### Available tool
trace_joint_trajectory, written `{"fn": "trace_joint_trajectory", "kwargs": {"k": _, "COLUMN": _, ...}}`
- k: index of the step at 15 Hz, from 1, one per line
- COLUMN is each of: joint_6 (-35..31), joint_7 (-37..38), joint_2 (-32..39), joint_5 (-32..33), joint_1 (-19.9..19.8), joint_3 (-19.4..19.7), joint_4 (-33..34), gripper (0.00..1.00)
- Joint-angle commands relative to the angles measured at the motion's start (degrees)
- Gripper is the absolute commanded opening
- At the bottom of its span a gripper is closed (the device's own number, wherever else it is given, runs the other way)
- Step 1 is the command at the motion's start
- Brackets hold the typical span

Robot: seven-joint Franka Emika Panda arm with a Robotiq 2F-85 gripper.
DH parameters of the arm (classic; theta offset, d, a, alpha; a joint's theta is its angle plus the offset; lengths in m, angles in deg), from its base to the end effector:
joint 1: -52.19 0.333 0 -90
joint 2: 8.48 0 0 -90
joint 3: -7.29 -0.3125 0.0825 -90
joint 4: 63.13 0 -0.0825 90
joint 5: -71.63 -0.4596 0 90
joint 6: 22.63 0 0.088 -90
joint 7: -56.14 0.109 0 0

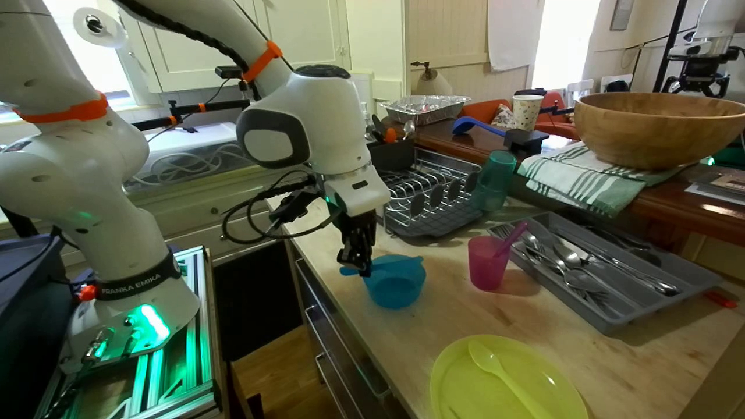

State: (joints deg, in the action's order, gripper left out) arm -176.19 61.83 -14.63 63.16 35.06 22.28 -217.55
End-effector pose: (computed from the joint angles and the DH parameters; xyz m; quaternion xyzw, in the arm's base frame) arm 0.3872 -0.2433 0.2027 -0.9211 0.3836 -0.0535 0.0384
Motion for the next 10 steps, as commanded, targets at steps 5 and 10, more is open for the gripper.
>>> {"fn": "trace_joint_trajectory", "kwargs": {"k": 5, "joint_6": 14.31, "joint_7": -2.01, "joint_2": -9.09, "joint_5": -1.10, "joint_1": 2.15, "joint_3": -0.64, "joint_4": 3.37, "gripper": 0.03}}
{"fn": "trace_joint_trajectory", "kwargs": {"k": 10, "joint_6": 26.26, "joint_7": -4.56, "joint_2": -16.29, "joint_5": -2.09, "joint_1": 5.28, "joint_3": -2.25, "joint_4": 6.35, "gripper": 0.03}}
